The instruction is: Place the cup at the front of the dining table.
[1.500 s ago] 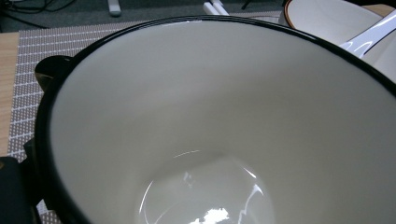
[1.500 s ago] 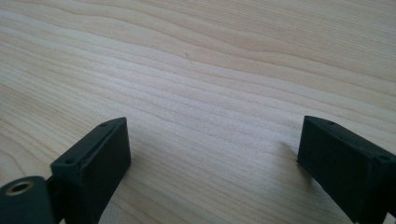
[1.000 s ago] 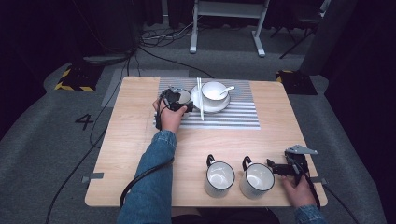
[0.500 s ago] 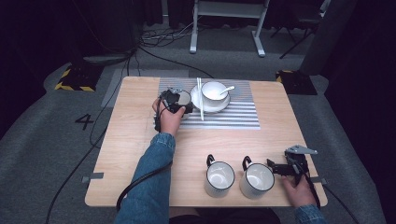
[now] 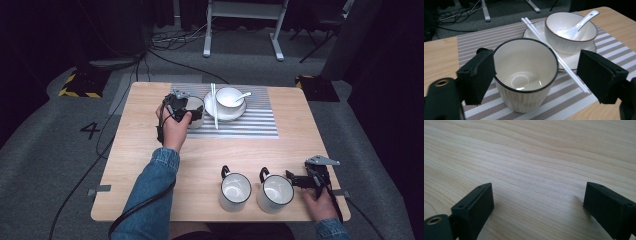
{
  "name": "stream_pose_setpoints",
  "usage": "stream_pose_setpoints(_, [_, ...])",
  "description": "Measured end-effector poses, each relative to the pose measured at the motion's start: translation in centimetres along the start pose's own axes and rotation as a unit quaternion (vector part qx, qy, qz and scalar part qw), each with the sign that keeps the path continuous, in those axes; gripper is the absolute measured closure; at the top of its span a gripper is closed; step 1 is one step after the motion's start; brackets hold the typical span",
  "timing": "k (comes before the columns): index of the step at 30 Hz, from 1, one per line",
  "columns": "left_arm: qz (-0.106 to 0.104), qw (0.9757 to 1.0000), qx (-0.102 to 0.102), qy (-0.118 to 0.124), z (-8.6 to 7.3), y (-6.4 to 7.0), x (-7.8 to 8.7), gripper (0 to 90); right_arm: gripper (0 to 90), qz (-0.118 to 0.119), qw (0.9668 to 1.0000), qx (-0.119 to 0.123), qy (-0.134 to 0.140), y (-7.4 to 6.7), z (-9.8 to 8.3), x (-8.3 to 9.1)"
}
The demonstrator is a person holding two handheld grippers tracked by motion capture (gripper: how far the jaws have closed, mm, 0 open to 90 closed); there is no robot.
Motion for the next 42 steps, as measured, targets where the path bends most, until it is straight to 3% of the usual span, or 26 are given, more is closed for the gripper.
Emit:
stream_pose_setpoints(6, [-0.021,0.9992,-0.033,-0.012,0.4,1.8,2.7,15.6,9.6,0.000,1.0000,0.000,0.000,0.0,0.0,0.0])
stream_pose_setpoints(20, [-0.067,0.9969,-0.038,-0.018,-0.8,4.7,8.2,15.6,9.6,0.000,1.0000,0.000,0.000,0.0,0.0,0.0])
stream_pose_setpoints(24, [-0.079,0.9956,-0.047,-0.013,-1.6,5.1,9.9,15.6,9.6,0.000,1.0000,0.000,0.000,0.0,0.0,0.0])
stream_pose_setpoints(28, [-0.087,0.9934,-0.069,-0.029,-2.7,5.0,11.4,15.6,9.6,0.000,1.0000,0.000,0.000,0.0,0.0,0.0])
stream_pose_setpoints(37, [-0.087,0.9925,-0.083,-0.023,-4.1,5.3,14.2,15.6,9.6,0.000,1.0000,0.000,0.000,0.0,0.0,0.0])
stream_pose_setpoints(40, [-0.078,0.9922,-0.094,-0.024,-4.9,5.1,15.1,15.6,9.6,0.000,1.0000,0.000,0.000,0.0,0.0,0.0])
stream_pose_setpoints(42, [-0.081,0.9924,-0.089,-0.023,-5.4,5.1,15.5,15.6,9.6,0.000,1.0000,0.000,0.000,0.0,0.0,0.0])
Point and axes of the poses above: each handheld gripper's, and its own axes: x roughly backward along the jaws, z roughly out of its top, y roughly to its right, the point moved 9 cm from there along -x, roughly forward along the jaws, and after that the axes turned 2 degrees about -x, right-handed, at the moved point
